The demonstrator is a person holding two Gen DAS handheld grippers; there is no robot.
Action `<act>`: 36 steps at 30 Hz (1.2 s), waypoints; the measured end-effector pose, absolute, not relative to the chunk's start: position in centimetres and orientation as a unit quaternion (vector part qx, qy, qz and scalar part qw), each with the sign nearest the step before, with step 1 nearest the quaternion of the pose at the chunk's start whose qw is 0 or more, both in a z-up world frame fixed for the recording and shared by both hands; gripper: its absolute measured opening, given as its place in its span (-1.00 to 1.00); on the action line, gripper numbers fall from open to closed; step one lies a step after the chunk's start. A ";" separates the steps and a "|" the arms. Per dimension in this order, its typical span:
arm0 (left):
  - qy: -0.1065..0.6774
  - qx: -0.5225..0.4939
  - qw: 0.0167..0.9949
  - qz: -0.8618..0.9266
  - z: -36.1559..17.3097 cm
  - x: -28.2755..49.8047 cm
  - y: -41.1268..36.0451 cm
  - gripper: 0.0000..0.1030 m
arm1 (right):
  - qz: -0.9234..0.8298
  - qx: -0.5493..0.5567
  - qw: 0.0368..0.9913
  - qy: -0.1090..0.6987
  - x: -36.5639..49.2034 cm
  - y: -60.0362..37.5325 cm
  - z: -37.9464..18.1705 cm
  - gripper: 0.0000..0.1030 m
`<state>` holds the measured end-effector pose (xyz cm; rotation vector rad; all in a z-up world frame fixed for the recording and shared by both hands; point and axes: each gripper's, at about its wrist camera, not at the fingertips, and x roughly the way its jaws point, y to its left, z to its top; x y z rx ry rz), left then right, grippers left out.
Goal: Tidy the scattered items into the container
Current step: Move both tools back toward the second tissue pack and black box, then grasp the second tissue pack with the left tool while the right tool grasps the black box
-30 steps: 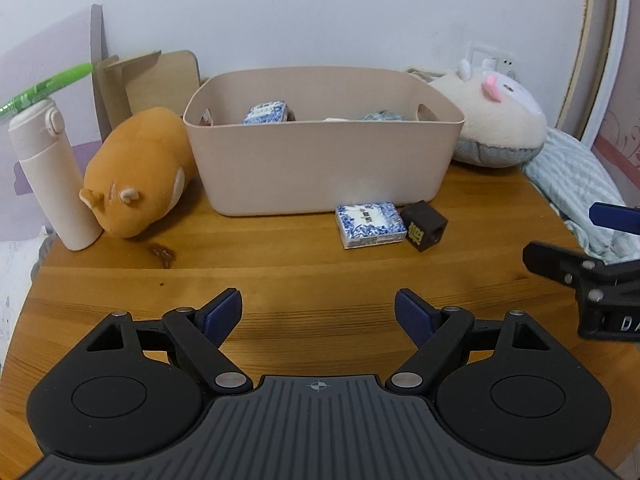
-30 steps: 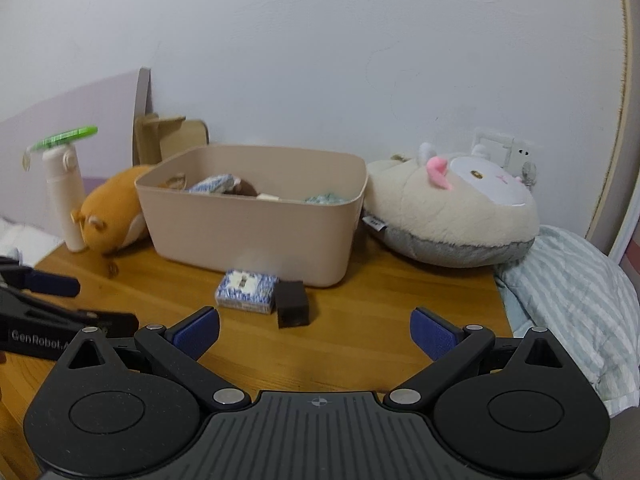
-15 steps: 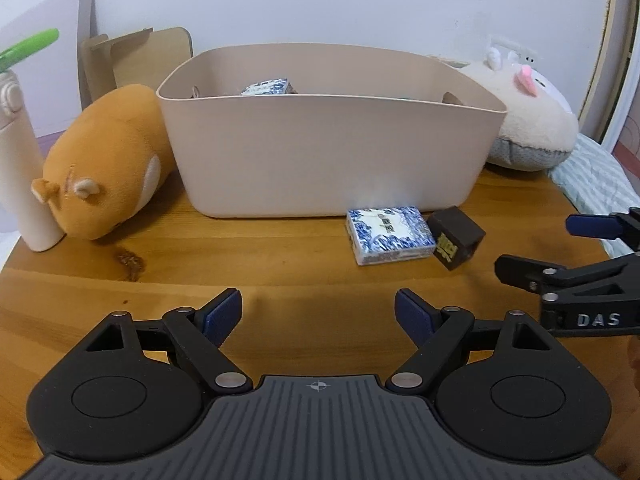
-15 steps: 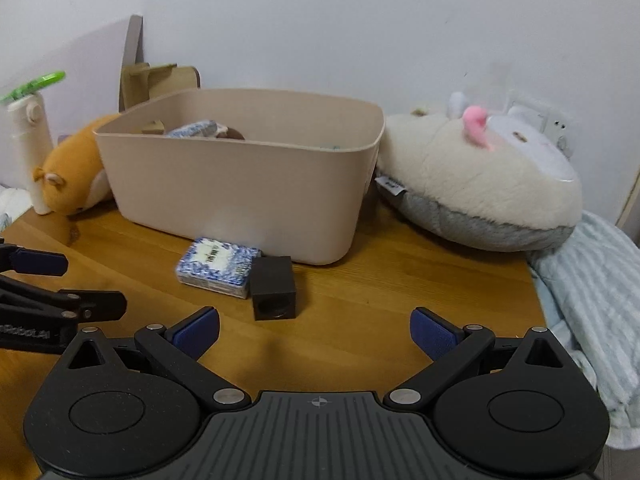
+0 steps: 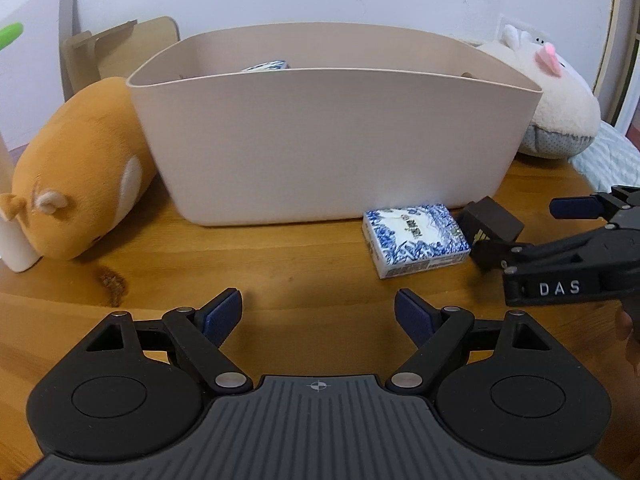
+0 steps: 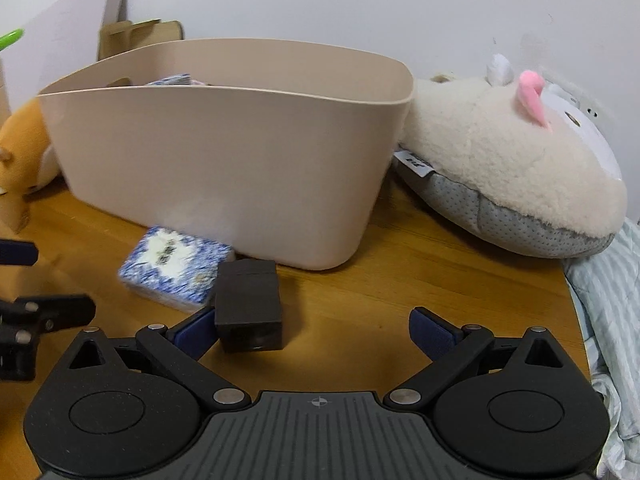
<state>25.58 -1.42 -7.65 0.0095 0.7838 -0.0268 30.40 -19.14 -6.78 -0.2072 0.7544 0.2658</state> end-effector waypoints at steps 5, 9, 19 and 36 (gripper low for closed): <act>0.377 0.016 0.926 -0.027 -8.1 26.2 -2.8 0.65 | 0.115 -0.090 0.917 0.371 31.6 -20.4 -7.2 0.97; 0.367 0.025 0.929 -0.033 -8.2 26.7 -3.9 0.65 | 0.107 -0.083 0.918 0.373 32.2 -21.8 -7.3 0.97; 0.363 -0.001 0.931 -0.047 -8.1 29.0 -6.5 0.65 | 0.102 -0.070 0.915 0.385 32.6 -24.6 -7.5 0.96; 0.364 -0.021 0.931 -0.033 -8.9 30.4 -6.8 0.66 | 0.143 -0.081 0.905 0.392 33.9 -24.5 -7.5 0.96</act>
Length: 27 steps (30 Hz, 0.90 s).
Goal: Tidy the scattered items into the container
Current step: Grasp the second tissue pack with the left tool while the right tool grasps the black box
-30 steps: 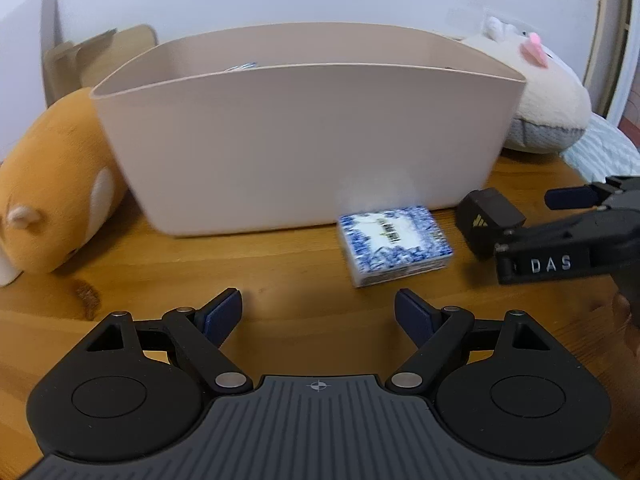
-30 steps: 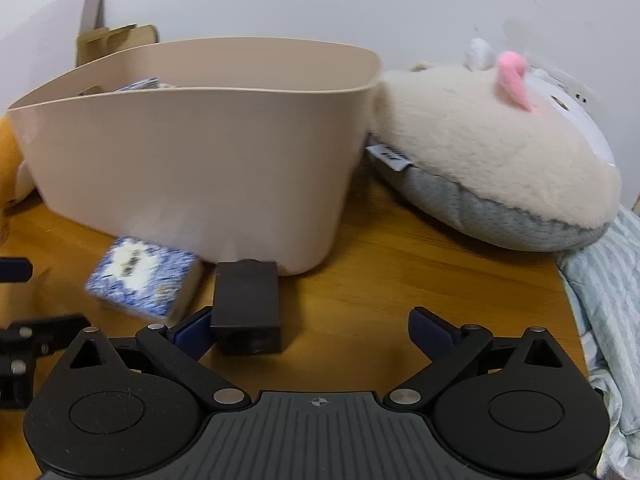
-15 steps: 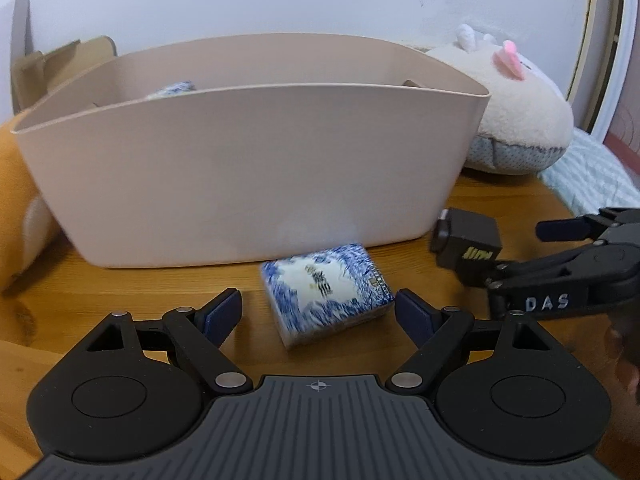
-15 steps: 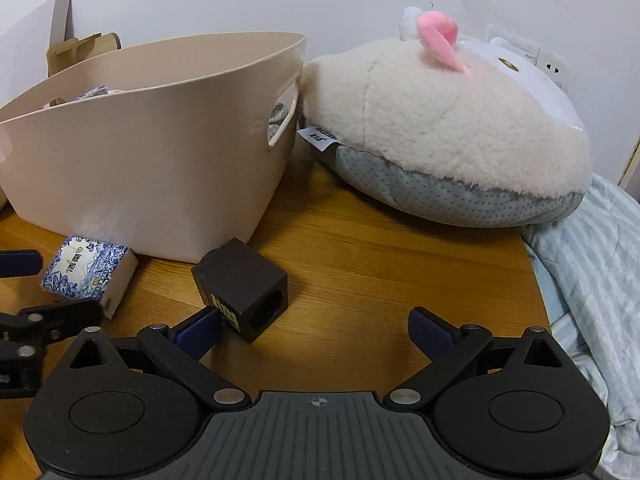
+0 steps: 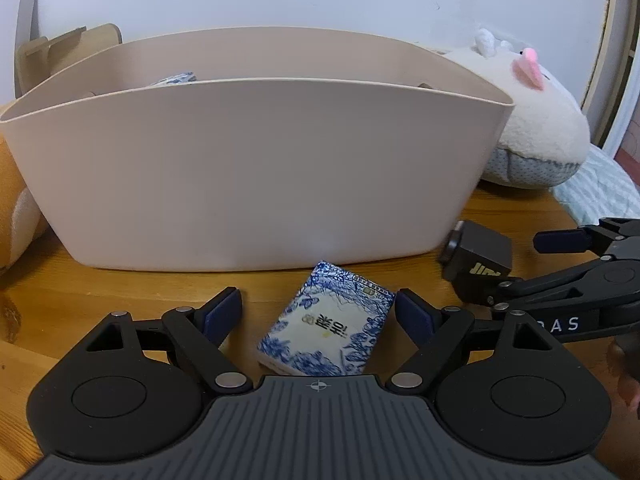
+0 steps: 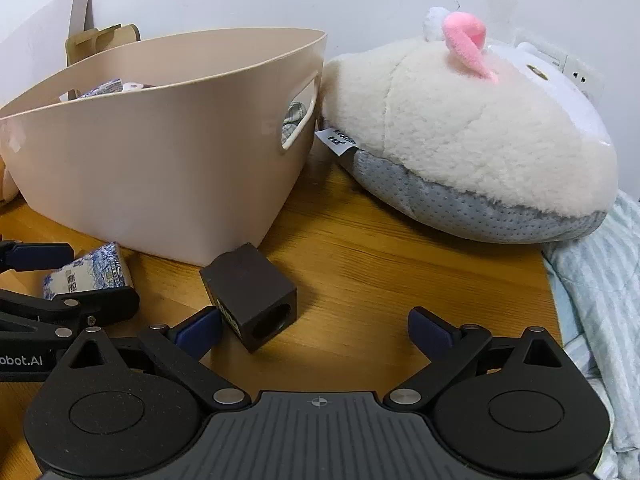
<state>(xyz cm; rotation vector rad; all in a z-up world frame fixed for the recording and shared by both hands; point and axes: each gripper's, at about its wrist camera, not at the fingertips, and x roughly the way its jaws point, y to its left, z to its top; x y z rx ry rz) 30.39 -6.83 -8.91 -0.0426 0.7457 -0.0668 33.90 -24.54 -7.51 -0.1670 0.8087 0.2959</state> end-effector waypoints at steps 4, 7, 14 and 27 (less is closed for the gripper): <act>0.364 -0.003 0.931 -0.029 -9.1 30.2 -7.0 0.66 | 0.148 -0.071 0.905 0.392 34.4 -24.5 -7.7 0.90; 0.363 0.005 0.931 -0.025 -9.1 29.9 -7.1 0.66 | 0.151 -0.065 0.906 0.391 34.5 -24.5 -7.7 0.83; 0.355 0.005 0.935 -0.016 -8.9 29.2 -6.8 -0.09 | 0.165 -0.064 0.905 0.386 34.2 -24.3 -7.4 0.25; 0.366 -0.035 0.930 -0.007 -8.1 28.8 -5.6 -0.10 | 0.158 -0.074 0.907 0.383 32.6 -23.7 -6.6 -0.44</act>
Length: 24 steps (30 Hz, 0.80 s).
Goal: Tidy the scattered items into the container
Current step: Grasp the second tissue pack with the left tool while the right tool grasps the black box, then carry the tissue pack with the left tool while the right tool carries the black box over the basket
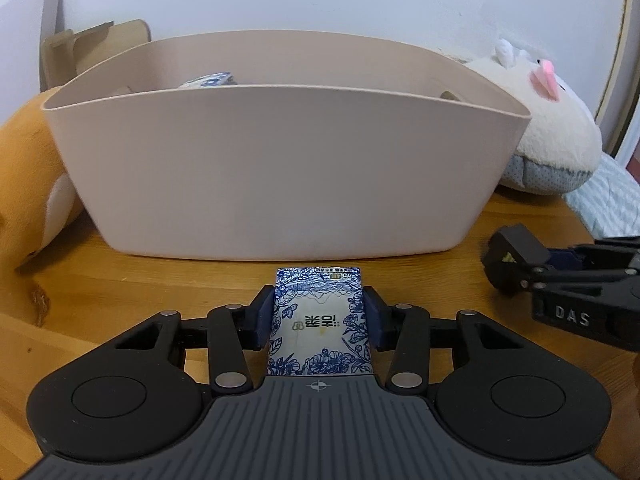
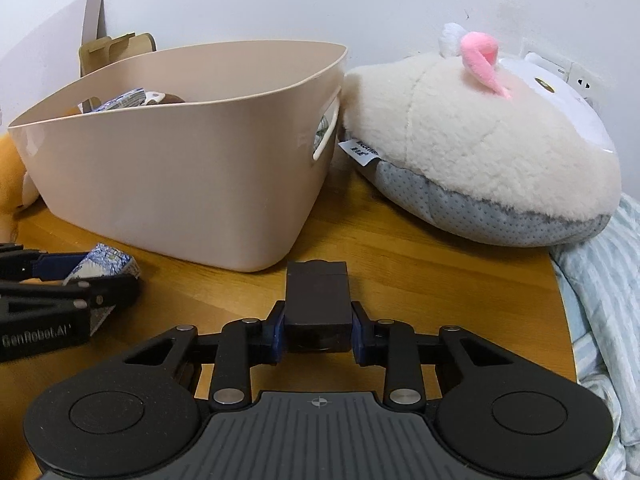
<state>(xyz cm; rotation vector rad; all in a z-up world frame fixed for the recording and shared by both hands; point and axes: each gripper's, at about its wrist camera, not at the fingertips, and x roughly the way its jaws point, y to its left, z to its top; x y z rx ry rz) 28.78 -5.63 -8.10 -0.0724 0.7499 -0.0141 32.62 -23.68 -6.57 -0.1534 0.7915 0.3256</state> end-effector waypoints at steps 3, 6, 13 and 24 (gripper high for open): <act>0.360 -0.034 0.932 -0.004 -7.6 28.2 -5.6 -0.10 | 0.159 -0.072 0.909 0.378 31.9 -23.9 -5.9 -0.44; 0.349 -0.033 0.936 -0.003 -6.6 27.4 -5.3 -0.10 | 0.160 -0.070 0.913 0.370 30.9 -24.0 -4.8 -0.44; 0.327 -0.038 0.944 -0.009 -3.2 25.7 -4.3 -0.10 | 0.172 -0.074 0.923 0.336 28.5 -23.5 -1.3 -0.43; 0.261 -0.021 0.965 -0.003 3.5 23.9 -3.2 -0.10 | 0.189 -0.090 0.942 0.264 26.0 -21.3 5.0 -0.43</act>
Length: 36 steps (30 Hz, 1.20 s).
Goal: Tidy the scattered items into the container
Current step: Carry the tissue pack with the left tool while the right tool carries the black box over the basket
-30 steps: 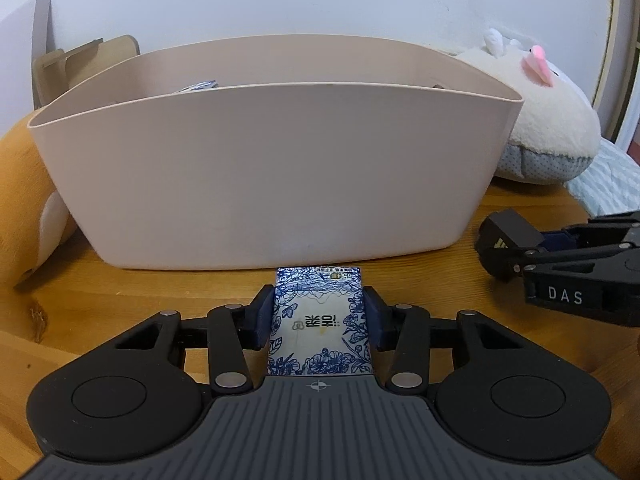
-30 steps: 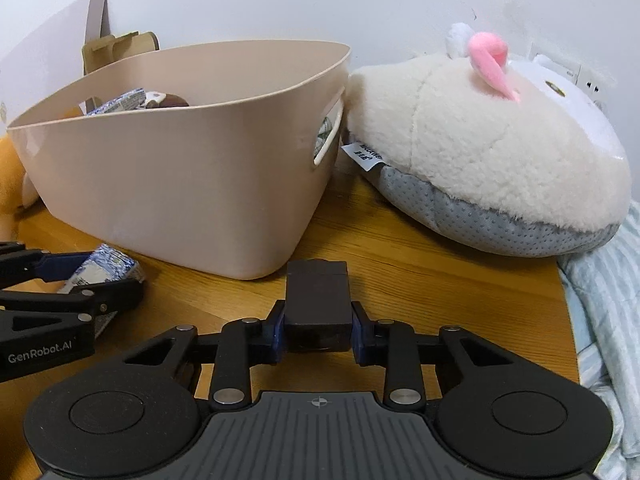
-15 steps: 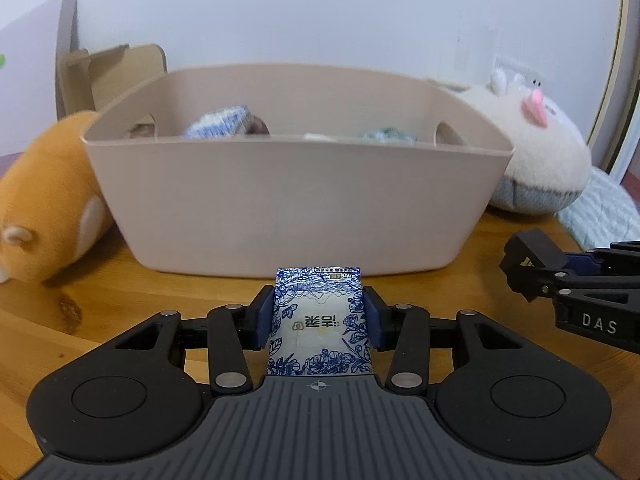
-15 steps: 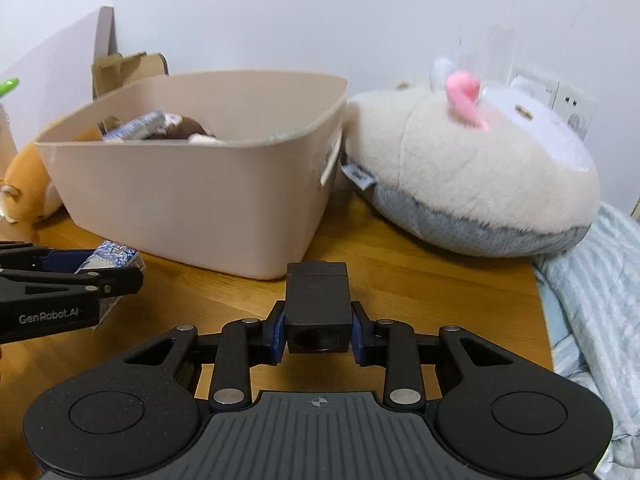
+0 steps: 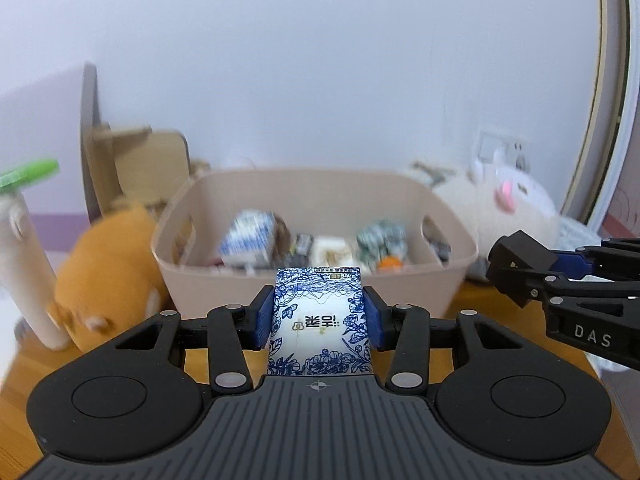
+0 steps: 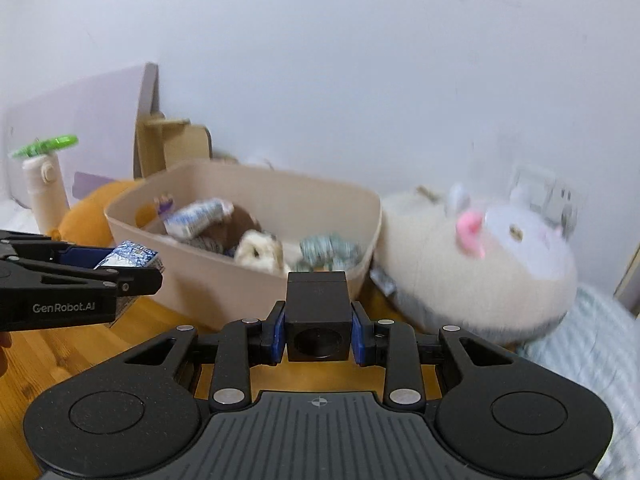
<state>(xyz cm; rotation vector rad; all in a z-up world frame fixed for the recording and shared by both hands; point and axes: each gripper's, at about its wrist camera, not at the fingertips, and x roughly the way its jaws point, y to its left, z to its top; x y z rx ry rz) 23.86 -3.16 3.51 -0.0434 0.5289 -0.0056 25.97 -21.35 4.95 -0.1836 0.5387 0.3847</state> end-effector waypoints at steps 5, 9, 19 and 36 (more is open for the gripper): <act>0.238 -0.012 0.971 0.009 5.8 24.8 -2.2 -0.10 | 0.197 -0.091 0.947 0.236 25.9 -20.0 8.0 -0.43; 0.232 -0.010 0.972 0.019 7.2 26.2 -1.0 -0.10 | 0.202 -0.094 0.949 0.223 26.7 -19.0 9.7 -0.43; 0.289 0.011 0.957 0.026 7.6 32.3 -0.1 -0.10 | 0.195 -0.092 0.946 0.241 31.4 -17.1 10.8 -0.43; 0.426 0.015 0.904 0.037 2.0 41.5 0.7 -0.09 | 0.180 -0.104 0.914 0.348 40.3 -14.6 4.6 -0.43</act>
